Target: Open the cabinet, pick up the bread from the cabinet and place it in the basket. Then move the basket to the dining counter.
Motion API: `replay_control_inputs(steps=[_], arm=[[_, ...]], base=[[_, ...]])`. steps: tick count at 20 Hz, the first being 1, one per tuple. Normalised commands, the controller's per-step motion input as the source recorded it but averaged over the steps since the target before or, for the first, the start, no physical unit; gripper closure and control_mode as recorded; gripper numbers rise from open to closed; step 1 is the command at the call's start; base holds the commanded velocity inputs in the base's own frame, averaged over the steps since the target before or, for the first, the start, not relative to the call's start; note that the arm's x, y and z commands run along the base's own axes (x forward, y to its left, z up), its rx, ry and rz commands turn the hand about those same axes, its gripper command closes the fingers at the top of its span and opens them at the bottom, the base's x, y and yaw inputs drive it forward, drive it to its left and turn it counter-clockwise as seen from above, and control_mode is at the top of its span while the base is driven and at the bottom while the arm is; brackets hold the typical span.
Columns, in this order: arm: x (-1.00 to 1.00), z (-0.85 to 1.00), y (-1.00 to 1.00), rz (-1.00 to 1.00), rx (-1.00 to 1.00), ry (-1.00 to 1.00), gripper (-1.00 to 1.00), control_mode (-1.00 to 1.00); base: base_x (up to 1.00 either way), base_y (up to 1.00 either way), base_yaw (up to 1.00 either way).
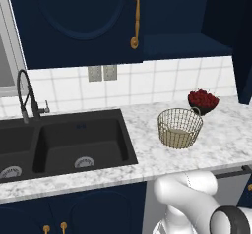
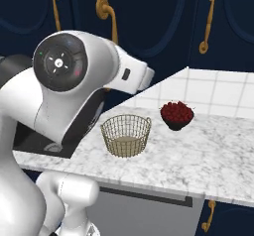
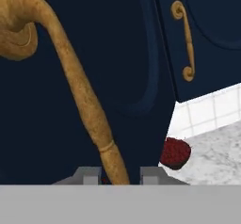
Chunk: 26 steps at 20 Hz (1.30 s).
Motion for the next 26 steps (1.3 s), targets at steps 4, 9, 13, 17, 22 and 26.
replay_control_inputs(steps=[4, 9, 13, 17, 22, 26], arm=[[-0.88, -0.06, -0.04, -0.02, 0.03, 0.3, -1.0, -1.0], [-0.39, -0.42, 0.91, -0.07, 0.0, 0.28, -1.0, -1.0], [-0.06, -0.62, 1.0, -0.23, 0.0, 0.02, -1.0, -1.0], [0.07, -0.23, 0.97, -0.36, 0.02, 0.0, -1.0, -1.0], [0.38, 0.03, 0.68, -0.35, 0.01, -0.01, -1.0, -1.0], [0.58, 0.01, 0.07, -0.33, 0.02, -0.04, -1.0, -1.0]], base=[[0.0, 0.0, 0.0], [0.0, 0.0, 0.0], [0.0, 0.0, 0.0], [0.0, 0.0, 0.0], [0.0, 0.0, 0.0], [0.0, 0.0, 0.0]])
